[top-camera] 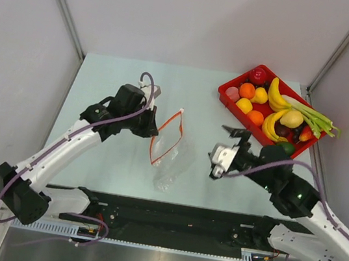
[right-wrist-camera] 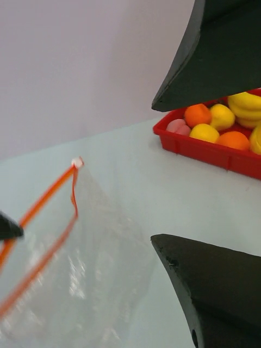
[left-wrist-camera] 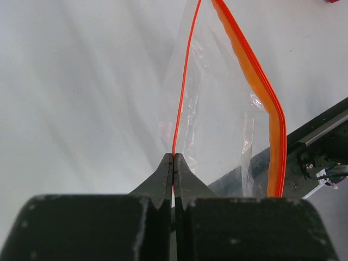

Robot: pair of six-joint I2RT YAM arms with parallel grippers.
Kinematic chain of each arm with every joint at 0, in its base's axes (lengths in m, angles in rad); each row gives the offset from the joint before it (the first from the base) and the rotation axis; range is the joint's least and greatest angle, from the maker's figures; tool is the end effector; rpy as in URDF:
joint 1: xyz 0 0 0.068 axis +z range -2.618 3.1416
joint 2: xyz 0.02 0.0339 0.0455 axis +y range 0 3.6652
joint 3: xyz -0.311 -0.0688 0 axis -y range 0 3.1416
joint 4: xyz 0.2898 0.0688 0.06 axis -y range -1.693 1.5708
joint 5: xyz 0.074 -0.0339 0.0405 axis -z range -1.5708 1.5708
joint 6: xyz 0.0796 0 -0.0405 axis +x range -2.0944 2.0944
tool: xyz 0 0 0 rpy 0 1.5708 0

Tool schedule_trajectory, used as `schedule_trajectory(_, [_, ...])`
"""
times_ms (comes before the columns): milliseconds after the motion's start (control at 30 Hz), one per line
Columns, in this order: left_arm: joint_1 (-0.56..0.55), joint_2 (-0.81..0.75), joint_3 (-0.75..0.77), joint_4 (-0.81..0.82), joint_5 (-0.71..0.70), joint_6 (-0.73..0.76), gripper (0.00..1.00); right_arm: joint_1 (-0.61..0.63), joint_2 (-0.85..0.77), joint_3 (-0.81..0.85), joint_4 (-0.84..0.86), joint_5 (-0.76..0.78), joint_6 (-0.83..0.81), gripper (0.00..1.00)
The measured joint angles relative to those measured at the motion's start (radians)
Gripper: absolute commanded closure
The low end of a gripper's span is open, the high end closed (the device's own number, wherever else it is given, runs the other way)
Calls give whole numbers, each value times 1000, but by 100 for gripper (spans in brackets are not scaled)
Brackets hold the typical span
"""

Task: Place the food in the zip-top bag and seal the zipper
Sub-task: Open the zipper of the food storage bag, then pick up the fake fruit from the bin.

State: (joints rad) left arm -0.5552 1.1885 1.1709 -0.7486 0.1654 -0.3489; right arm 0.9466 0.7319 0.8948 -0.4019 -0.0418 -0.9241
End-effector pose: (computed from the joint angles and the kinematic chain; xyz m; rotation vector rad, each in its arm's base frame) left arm 0.2520 -0.1717 0.3512 0.3331 2.3913 -0.6284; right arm 0.1224 0.1756 0.3912 -1.4741 1.0502 0.0538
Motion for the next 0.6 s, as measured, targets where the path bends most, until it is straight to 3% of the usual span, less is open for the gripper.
schedule_trajectory(67, [-21, 25, 21, 11, -14, -11, 100, -83, 10, 57, 6, -6, 95, 0])
schedule_trajectory(233, [-42, 65, 85, -5, -66, -12, 100, -489, 74, 117, -9, -134, 307, 1])
schedule_trajectory(367, [-42, 53, 164, -56, -192, 39, 100, -772, 248, 218, -79, -282, 435, 1])
schedule_trajectory(600, [-64, -18, 203, -137, -392, 152, 100, -959, 520, 313, -200, -410, 563, 0])
